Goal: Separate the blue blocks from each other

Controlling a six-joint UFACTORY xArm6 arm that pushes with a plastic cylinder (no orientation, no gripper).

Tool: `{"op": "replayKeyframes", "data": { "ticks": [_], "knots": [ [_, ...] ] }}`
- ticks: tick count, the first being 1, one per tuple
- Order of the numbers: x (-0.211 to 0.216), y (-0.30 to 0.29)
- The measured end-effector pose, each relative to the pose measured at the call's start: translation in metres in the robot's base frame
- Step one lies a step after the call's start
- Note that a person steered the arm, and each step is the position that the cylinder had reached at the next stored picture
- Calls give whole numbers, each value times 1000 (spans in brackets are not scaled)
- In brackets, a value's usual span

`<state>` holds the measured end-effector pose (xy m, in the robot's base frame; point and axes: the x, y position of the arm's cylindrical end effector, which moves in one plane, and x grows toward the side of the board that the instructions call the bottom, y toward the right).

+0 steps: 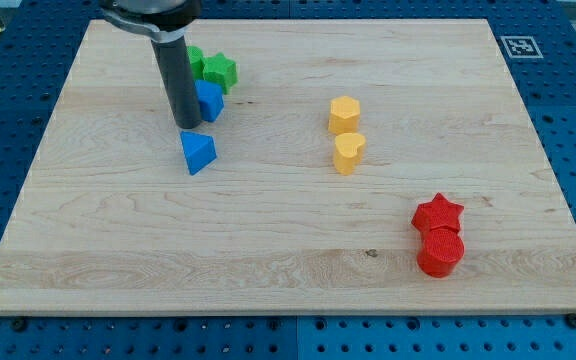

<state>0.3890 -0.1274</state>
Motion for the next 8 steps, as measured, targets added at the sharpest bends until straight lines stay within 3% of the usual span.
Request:
{"op": "replayKeyframes", "data": {
  "ticks": [2, 5, 8],
  "knots": [
    [-2, 9],
    [39, 71],
    [99, 53]
  ]
}}
